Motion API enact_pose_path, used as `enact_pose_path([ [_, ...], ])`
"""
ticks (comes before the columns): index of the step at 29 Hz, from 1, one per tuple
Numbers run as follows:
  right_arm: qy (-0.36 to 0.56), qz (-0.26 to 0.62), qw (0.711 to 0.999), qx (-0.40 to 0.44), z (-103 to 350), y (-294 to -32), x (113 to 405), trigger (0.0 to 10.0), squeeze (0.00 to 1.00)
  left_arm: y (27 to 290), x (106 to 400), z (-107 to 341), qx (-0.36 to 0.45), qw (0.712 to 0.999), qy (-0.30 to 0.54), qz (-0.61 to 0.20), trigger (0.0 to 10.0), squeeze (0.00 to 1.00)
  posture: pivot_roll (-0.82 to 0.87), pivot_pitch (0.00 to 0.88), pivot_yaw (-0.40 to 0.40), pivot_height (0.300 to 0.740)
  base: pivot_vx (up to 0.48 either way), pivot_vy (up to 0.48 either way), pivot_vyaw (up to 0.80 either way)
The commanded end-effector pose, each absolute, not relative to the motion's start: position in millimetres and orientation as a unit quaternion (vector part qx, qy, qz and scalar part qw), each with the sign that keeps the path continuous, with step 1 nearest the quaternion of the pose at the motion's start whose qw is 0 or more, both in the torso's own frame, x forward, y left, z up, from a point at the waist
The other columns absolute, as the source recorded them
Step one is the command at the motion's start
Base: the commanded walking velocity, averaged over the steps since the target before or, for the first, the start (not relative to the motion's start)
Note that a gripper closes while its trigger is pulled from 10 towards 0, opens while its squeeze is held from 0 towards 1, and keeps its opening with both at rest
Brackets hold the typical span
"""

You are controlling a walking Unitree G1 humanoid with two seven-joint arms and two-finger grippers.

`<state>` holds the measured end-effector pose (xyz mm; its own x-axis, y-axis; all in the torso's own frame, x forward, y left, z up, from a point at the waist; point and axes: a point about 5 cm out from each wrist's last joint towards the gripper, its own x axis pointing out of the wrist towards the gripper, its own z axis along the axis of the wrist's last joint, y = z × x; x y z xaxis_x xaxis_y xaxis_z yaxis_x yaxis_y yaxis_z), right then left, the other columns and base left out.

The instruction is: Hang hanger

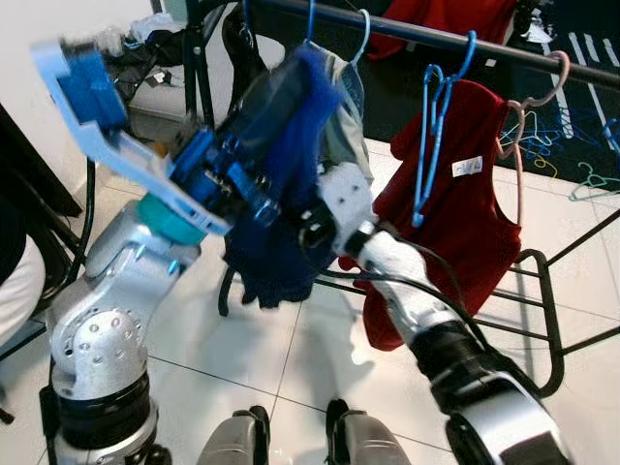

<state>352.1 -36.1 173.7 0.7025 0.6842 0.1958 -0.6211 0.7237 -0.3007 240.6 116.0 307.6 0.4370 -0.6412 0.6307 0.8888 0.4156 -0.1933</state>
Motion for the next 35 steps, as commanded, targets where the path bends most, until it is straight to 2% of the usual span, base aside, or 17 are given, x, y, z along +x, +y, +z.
enact_pose_path([
  [1,-0.144,0.365,0.915,-0.098,170.7,-35.6,352.2,0.0,0.00,115.3,232.1,310.6,-0.256,0.796,-0.245,-0.490,10.0,0.00,0.00,0.122,0.026,0.740,0.000,0.000,0.00],
  [15,-0.161,0.380,0.907,-0.085,165.5,-43.0,350.5,0.0,0.00,118.1,229.3,301.3,-0.247,0.813,-0.217,-0.481,10.0,0.00,-0.01,0.135,0.032,0.740,0.000,0.000,0.00],
  [17,-0.175,0.397,0.898,-0.073,164.9,-43.4,340.3,0.0,0.00,118.0,234.1,294.5,-0.221,0.838,-0.200,-0.458,10.0,0.00,-0.01,0.142,0.030,0.740,0.000,0.000,0.00],
  [18,-0.175,0.397,0.898,-0.073,164.9,-43.4,340.3,0.0,0.00,118.0,234.1,294.5,-0.221,0.838,-0.200,-0.458,10.0,0.00,-0.01,0.142,0.030,0.740,0.000,0.000,0.00],
  [19,-0.184,0.410,0.891,-0.067,164.6,-43.9,330.4,0.0,0.00,116.8,236.2,292.3,-0.203,0.855,-0.188,-0.439,10.0,0.00,-0.02,0.152,0.031,0.740,0.000,0.000,0.00],
  [21,-0.184,0.410,0.891,-0.067,164.6,-43.9,330.4,0.0,0.00,116.8,236.2,292.3,-0.203,0.855,-0.188,-0.439,10.0,0.00,-0.02,0.152,0.031,0.740,0.000,0.000,0.00],
  [22,-0.192,0.426,0.882,-0.060,165.3,-44.9,317.4,0.0,0.00,115.2,237.3,289.0,-0.181,0.869,-0.176,-0.426,10.0,0.00,-0.02,0.155,0.032,0.740,0.000,0.000,0.00],
  [25,-0.199,0.437,0.875,-0.056,166.3,-46.2,305.9,0.0,0.00,114.1,237.5,285.6,-0.166,0.878,-0.166,-0.416,10.0,0.00,-0.02,0.157,0.034,0.740,0.000,0.000,0.00],
  [26,-0.205,0.443,0.871,-0.055,167.7,-48.7,293.7,0.0,0.00,114.0,238.4,280.0,-0.152,0.889,-0.154,-0.404,10.0,0.00,-0.04,0.162,0.037,0.740,0.000,0.000,0.00],
  [28,-0.205,0.443,0.871,-0.055,167.7,-48.7,293.7,0.0,0.00,114.0,238.4,280.0,-0.152,0.889,-0.154,-0.404,10.0,0.00,-0.04,0.162,0.037,0.740,0.000,0.000,0.00],
  [29,-0.208,0.441,0.872,-0.052,168.0,-53.9,282.5,0.0,0.00,115.1,243.7,270.3,-0.131,0.908,-0.139,-0.374,10.0,0.00,-0.05,0.162,0.042,0.740,0.000,0.000,0.00],
  [31,-0.208,0.441,0.872,-0.052,168.0,-53.9,282.5,0.0,0.00,115.1,243.7,270.3,-0.131,0.908,-0.139,-0.374,10.0,0.00,-0.05,0.162,0.042,0.740,0.000,0.000,0.00],
  [32,-0.208,0.434,0.875,-0.049,167.9,-58.8,275.4,0.0,0.00,116.1,249.4,260.6,-0.113,0.923,-0.124,-0.348,10.0,0.00,-0.05,0.165,0.044,0.740,0.000,0.000,0.00],
  [33,-0.208,0.434,0.875,-0.049,167.9,-58.8,275.4,0.0,0.00,116.1,249.4,260.6,-0.113,0.923,-0.124,-0.348,10.0,0.00,-0.05,0.165,0.044,0.740,0.000,0.000,0.00],
  [34,-0.199,0.406,0.891,-0.037,163.6,-68.1,275.0,0.0,0.00,118.9,257.5,245.3,-0.089,0.940,-0.101,-0.313,10.0,1.00,-0.07,0.162,0.057,0.740,0.000,0.000,0.00],
  [35,-0.199,0.406,0.891,-0.037,163.6,-68.1,275.0,0.0,0.00,118.9,257.5,245.3,-0.089,0.940,-0.101,-0.313,10.0,1.00,-0.07,0.162,0.057,0.740,0.000,0.000,0.00],
])
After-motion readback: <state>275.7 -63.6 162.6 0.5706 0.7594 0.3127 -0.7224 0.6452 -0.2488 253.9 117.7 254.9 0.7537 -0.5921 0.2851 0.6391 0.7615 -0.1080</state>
